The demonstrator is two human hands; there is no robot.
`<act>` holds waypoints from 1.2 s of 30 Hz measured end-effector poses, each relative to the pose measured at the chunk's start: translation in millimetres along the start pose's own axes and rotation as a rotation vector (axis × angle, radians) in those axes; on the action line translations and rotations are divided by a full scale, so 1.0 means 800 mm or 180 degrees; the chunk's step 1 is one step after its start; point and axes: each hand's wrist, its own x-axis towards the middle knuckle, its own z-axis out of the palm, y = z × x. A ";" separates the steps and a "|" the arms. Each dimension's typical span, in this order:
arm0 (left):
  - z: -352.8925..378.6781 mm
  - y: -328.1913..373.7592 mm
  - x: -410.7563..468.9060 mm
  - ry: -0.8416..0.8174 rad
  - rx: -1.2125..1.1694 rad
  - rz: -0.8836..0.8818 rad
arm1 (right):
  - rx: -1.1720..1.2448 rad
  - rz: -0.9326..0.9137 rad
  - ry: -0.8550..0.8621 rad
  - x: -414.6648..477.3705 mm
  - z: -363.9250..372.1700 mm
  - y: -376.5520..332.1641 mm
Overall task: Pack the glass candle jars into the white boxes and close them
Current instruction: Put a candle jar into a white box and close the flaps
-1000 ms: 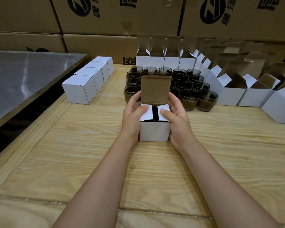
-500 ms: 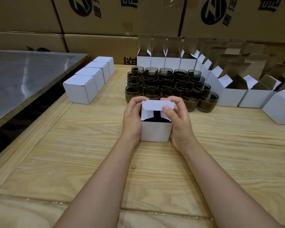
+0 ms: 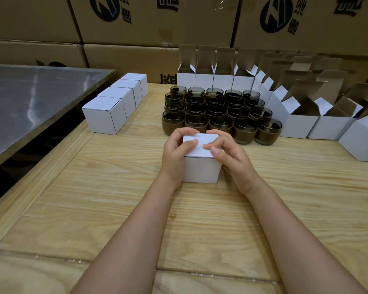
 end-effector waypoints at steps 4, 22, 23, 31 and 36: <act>-0.002 0.005 -0.002 -0.0138 0.0079 -0.0152 | 0.0034 0.0067 0.0070 0.003 0.000 0.005; -0.006 0.019 -0.014 0.0720 0.4984 0.2646 | 0.1590 0.0947 0.0039 0.009 -0.016 0.013; -0.015 0.023 -0.012 0.0761 0.5089 0.2536 | 0.1530 0.0957 0.0021 0.009 -0.016 0.014; -0.150 0.046 0.003 0.1659 0.4940 0.1699 | 0.1426 0.0964 0.0001 0.010 -0.017 0.017; -0.195 0.059 0.021 0.1639 0.4783 0.1488 | 0.1414 0.0972 -0.0024 0.012 -0.016 0.016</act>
